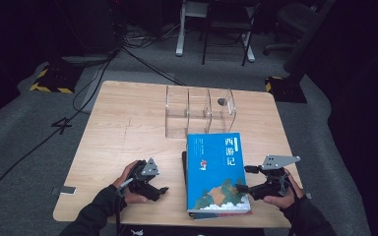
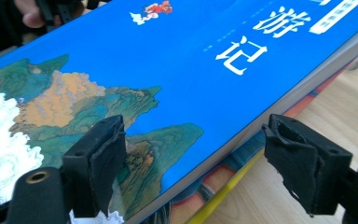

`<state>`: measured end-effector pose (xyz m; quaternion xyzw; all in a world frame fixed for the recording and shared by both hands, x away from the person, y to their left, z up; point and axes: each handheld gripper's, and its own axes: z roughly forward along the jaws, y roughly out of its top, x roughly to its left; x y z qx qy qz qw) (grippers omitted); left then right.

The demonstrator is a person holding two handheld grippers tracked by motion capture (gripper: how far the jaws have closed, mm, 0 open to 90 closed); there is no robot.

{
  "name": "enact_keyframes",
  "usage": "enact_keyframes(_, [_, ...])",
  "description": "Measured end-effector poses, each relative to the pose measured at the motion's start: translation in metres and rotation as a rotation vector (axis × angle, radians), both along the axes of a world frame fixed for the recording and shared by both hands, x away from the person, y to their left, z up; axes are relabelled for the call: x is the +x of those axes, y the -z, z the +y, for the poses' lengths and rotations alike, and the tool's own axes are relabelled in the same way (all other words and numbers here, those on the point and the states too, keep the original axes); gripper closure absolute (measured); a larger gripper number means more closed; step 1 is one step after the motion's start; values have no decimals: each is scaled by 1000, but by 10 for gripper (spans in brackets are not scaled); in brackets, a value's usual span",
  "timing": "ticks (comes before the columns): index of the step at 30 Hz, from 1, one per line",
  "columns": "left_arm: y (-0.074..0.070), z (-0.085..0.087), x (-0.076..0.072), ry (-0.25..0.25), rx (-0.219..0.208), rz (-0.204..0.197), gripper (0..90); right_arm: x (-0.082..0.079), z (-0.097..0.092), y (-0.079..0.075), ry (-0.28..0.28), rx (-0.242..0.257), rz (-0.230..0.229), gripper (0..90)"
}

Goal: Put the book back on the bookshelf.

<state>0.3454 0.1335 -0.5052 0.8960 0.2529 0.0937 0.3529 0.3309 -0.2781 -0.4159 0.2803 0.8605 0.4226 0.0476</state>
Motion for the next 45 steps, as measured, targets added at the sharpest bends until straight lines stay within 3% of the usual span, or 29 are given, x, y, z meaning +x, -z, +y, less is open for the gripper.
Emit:
enact_keyframes(4, [0, -1, 1, 0, -1, 1, 87, 12, -1, 5, -19, 29, 82, 146])
enact_keyframes(8, [0, -3, 2, 0, 0, 1, 87, 18, 4, 9, -34, 38, 113, 77])
enact_keyframes(17, [0, -5, 3, -4, -2, 1, 87, 18, 9, 7, -36, 15, 79, 52])
enact_keyframes(22, [0, -5, 3, -2, 0, -1, 87, 15, 9, 5, -44, 6, 42, 70])
enact_keyframes(24, [0, -5, 3, -3, 0, 0, 87, 14, 9, 3, -35, -1, 5, 87])
enact_keyframes(30, [0, -6, 3, -3, -2, 0, 87, 17, 6, 2, -24, 4, 22, 138])
enact_keyframes(32, [0, -6, 3, -3, -2, 0, 87, 17, 4, 2, -36, 8, 53, 150])
enact_keyframes(35, [0, -6, 3, -3, -2, 0, 87, 18, 2, 6, -83, 18, 137, 99])
enact_keyframes(43, [0, -6, 4, -2, -1, 1, 87, 14, 5, 4, -84, -9, 87, 89])
enact_keyframes(45, [0, -6, 4, -2, 0, 0, 87, 12, 6, 1, -78, -18, 49, 100])
